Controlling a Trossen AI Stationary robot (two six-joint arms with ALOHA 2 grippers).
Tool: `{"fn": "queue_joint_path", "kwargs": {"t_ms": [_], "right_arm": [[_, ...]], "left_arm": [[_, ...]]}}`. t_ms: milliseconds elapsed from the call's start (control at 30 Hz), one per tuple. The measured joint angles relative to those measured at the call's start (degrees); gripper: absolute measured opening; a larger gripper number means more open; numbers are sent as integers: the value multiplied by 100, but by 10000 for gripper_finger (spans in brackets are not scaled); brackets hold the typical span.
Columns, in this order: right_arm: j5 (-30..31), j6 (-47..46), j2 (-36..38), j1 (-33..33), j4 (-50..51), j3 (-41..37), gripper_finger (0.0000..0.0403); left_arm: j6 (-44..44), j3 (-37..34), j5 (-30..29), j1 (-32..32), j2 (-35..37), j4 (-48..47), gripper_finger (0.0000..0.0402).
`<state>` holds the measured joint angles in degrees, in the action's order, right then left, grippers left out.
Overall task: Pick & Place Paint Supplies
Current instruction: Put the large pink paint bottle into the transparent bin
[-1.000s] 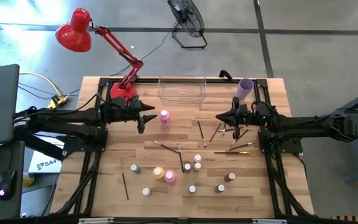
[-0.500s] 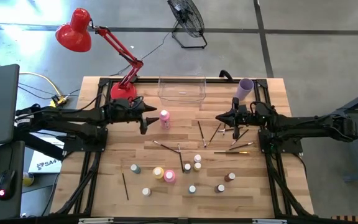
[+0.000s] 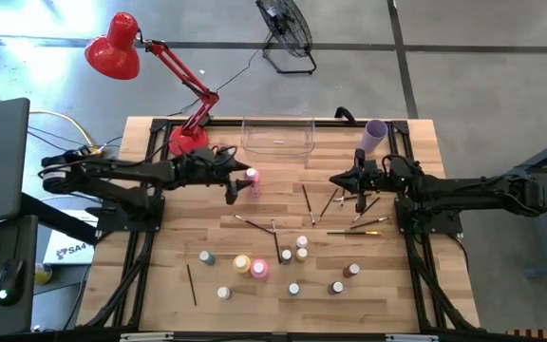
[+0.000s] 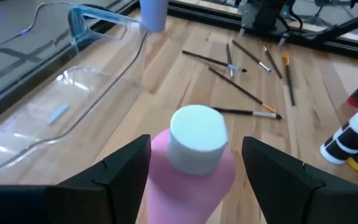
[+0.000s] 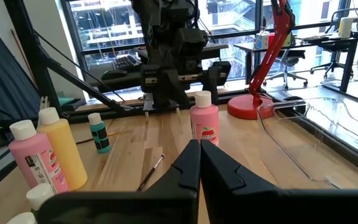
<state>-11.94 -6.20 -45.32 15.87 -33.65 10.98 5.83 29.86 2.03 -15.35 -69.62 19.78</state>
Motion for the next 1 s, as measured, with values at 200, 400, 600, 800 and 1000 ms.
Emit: {"fn": "queue_joint_path", "kwargs": {"t_ms": [200, 400, 600, 800, 1000], "right_arm": [[-1, 0, 0, 1, 31, 0, 2], [-1, -2, 0, 1, 44, 0, 2], [-7, -2, 0, 0, 44, 0, 2], [-20, -4, 0, 0, 46, 0, 2], [-20, -4, 0, 1, 46, 0, 2]], "left_arm": [[2, 186, 8, 0, -202, -25, 252], [4, 213, -8, 0, -199, -33, 251], [19, 213, -15, 0, -199, -39, 250], [47, 213, -25, 0, -199, -74, 250], [49, 215, -44, 0, -195, -143, 250]]}}
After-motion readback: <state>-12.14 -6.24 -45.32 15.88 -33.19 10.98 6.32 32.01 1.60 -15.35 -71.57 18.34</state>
